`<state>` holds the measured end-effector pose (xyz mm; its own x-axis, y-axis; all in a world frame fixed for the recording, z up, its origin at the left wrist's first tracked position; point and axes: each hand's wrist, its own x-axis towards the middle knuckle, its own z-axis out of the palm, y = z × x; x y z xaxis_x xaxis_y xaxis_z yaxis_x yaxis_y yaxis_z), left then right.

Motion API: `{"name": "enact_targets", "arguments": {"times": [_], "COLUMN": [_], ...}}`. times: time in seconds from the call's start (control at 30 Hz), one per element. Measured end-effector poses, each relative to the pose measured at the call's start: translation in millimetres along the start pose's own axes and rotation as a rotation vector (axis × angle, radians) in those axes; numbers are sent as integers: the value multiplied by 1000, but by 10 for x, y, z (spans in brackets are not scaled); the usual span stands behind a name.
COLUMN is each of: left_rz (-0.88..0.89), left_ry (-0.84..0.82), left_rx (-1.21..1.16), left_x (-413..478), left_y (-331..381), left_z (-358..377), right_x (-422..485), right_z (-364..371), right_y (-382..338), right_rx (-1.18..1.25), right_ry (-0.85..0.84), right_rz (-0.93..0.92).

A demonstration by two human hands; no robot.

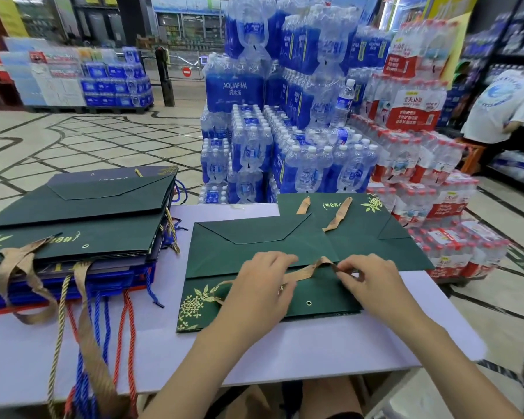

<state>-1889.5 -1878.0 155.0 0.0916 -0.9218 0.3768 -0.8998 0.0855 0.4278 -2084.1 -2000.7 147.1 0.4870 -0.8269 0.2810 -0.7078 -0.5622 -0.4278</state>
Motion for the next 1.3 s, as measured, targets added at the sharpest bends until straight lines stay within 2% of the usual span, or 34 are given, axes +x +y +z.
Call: {"name": "enact_targets", "arguments": {"times": [0.13,0.27,0.4,0.53,0.8,1.07,1.17,1.3], "left_rz": [46,109,158,101,76,49,13,-70], "left_ry": [-110,-60,35,70,-19,12,13,-74], "left_rx": [23,101,156,177,260,493,516,484], "left_x": [208,254,224,164,-131,-116,-125,-129], "left_y": [77,-5,-102,-186,-551,-459,-457,-422], "left_z": [142,267,329,214,-65,-60,-44,-66], "right_x": [-104,-138,-148,-158,-176,-288,-334,-297], "right_z": [65,122,155,156,176,204,245,273], "right_y": [-139,-137,-120,-71,-15,-273,-248,-185], "right_rx": [112,115,142,107,63,139,86,124], "right_ry": [-10,-28,-43,-35,-36,-45,-57,-82], "right_rz": [-191,-249,-221,-212,-194,-273,-308,-319]}}
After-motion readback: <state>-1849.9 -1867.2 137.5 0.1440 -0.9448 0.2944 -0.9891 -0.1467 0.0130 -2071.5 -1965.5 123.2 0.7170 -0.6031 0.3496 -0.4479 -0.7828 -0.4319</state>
